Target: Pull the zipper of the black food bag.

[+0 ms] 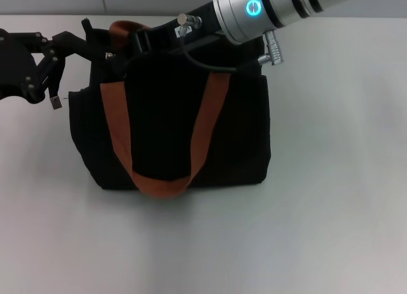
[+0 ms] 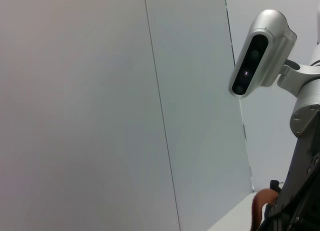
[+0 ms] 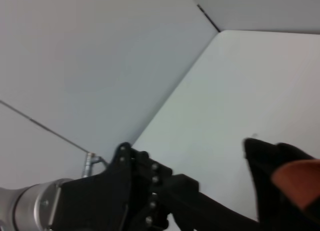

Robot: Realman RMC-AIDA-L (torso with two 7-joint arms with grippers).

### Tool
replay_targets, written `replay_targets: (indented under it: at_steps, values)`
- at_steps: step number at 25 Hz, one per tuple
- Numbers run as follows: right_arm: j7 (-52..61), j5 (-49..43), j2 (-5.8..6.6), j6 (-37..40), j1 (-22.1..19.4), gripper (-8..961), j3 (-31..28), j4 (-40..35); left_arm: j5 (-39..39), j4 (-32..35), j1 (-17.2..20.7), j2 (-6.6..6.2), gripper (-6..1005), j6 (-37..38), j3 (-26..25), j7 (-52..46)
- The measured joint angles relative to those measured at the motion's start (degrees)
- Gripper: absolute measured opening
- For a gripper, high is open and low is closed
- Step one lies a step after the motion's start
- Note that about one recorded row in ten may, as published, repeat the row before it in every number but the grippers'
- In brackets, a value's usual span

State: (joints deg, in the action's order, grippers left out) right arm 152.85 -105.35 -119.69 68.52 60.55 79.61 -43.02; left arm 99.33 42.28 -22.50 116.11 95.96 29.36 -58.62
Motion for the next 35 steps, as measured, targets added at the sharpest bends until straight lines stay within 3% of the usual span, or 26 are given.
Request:
replay_targets:
  at_steps: [14,35]
  values:
    - [4.8,-5.2,0.17,0.3,-3.9,-2,-0.1,-6.0,-0.2,0.0,0.4,-0.1,104,0.0,-0.6,0.5]
    - [11.6,-16.1,0.29,6.0,-16.7,-1,-3.9,-24.4,-0.2,0.0,0.2,-0.1,113,-0.5,-0.6,0.5]
